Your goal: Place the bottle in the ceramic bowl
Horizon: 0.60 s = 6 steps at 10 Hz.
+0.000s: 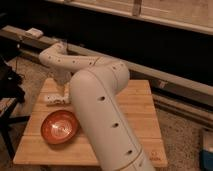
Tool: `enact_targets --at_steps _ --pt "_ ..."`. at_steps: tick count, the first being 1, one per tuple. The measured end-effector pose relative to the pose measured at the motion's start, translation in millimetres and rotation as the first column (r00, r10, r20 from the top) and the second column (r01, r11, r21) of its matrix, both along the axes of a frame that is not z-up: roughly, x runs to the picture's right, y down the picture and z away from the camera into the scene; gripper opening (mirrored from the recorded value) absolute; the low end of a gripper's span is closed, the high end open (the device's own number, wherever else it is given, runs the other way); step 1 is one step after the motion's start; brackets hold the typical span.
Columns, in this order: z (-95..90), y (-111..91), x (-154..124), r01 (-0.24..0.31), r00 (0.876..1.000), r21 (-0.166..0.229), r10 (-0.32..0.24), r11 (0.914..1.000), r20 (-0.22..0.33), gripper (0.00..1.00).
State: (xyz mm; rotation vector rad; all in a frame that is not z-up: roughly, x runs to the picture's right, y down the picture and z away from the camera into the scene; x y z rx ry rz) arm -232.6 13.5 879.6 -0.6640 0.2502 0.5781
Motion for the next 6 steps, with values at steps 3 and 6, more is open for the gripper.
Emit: enact_targets --at_steps 3,6 --pt "16.6 7 -16 0.075 0.997 -0.04 -0.074 0.9964 0.033 0.65" --pt "25.3 17 -35 0.142 0.988 -0.066 -0.138 0.9877 0.067 0.65"
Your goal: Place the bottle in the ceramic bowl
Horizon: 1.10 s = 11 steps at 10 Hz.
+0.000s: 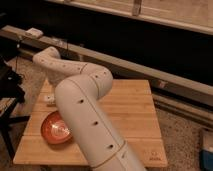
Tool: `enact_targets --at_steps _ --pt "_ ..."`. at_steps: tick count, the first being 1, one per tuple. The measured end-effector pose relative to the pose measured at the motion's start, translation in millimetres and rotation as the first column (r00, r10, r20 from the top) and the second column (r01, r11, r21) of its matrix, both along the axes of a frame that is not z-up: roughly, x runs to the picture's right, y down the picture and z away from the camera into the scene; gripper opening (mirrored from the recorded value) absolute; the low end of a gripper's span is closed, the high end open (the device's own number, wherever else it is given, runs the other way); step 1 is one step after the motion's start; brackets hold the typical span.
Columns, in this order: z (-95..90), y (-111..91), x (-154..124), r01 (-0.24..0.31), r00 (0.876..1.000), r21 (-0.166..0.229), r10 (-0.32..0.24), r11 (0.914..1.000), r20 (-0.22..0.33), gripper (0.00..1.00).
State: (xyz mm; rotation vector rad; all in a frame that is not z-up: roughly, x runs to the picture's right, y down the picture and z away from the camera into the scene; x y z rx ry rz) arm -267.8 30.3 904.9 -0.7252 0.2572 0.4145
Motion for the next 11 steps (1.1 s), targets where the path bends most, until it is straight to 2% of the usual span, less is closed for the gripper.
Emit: enact_targets --at_steps 5,9,10,11 --pt "16.1 22 -20 0.067 0.998 -0.05 -0.066 0.9965 0.021 0.65" --pt "26.7 33 -27 0.093 0.996 -0.07 -0.093 0.9932 0.011 0.64" --pt "29.7 36 -28 0.104 0.995 -0.075 -0.104 0.9918 0.001 0.56" --pt "30.4 39 -31 0.115 0.993 -0.078 -0.116 0.9903 -0.004 0.44"
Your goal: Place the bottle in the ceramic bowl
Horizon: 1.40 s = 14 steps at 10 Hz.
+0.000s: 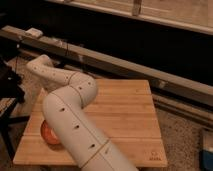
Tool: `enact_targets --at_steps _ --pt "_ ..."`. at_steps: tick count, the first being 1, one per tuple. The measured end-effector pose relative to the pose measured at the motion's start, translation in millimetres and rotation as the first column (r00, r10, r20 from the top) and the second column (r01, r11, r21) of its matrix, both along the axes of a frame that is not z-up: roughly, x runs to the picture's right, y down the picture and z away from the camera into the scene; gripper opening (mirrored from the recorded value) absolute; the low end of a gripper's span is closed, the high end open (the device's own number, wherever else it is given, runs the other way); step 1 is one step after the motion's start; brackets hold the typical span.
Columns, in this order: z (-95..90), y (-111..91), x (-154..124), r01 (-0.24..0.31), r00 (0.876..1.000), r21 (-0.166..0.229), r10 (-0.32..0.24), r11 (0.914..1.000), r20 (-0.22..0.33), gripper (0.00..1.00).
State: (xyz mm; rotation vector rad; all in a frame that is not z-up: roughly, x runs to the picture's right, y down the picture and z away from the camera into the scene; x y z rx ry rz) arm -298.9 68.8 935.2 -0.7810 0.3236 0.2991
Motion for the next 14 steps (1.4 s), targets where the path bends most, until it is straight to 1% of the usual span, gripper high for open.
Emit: enact_targets --at_steps 1,2,3,4,7,9,10,11,12,13,14 --pt "-0.8 1 -1 0.003 1.0 -0.001 -0.003 1.0 -0.001 0.36" --pt "-2.2 -1 -1 -0.006 1.0 0.004 0.006 1.0 -0.007 0.24" --pt "-5.3 -7 0 -0.023 1.0 0.013 0.023 0.9996 -0.012 0.16" --pt "-13.0 -16 4 -0.053 0.998 0.026 0.053 0.9983 -0.012 0.08" --pt "-35.2 -33 15 -0.11 0.994 0.051 0.111 0.9926 -0.001 0.06" --pt "-68.7 -43 34 -0.153 0.988 0.085 0.153 0.9846 0.002 0.06" --pt "-90.0 -47 48 -0.175 0.984 0.103 0.176 0.9792 -0.002 0.06" --pt "-107.5 -50 61 -0.192 0.981 0.12 0.195 0.9739 -0.01 0.06" --pt "-124.2 -45 64 -0.203 0.979 0.125 0.205 0.9712 -0.009 0.06" --pt "-138.1 -35 60 -0.207 0.978 0.123 0.209 0.9706 -0.001 0.06" --pt "-153.4 -19 56 -0.207 0.978 0.119 0.208 0.9711 0.003 0.06"
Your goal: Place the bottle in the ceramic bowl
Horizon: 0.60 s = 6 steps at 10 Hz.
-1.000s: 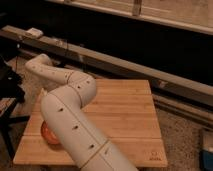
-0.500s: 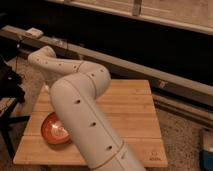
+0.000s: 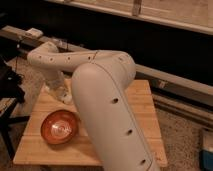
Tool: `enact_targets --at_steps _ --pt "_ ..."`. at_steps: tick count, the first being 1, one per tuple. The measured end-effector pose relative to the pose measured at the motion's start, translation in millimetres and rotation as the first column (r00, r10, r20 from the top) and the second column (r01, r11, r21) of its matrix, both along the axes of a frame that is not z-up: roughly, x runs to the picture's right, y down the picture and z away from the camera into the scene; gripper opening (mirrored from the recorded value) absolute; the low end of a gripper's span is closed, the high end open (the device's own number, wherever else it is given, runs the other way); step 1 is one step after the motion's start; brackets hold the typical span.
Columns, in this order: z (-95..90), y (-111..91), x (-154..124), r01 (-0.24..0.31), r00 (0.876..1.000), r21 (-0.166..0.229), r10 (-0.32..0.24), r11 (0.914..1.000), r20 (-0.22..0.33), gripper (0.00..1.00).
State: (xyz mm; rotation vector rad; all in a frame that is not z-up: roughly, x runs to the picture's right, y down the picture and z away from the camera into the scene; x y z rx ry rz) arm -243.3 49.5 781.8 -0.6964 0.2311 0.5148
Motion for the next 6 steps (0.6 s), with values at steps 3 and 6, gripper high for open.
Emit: enact_targets --at_steps 3,6 --pt "-25.3 50 -16 0.03 0.999 -0.049 -0.029 0.9984 0.012 0.06" --pt "-21.0 103 -26 0.099 0.995 -0.144 -0.099 0.9847 0.008 0.14"
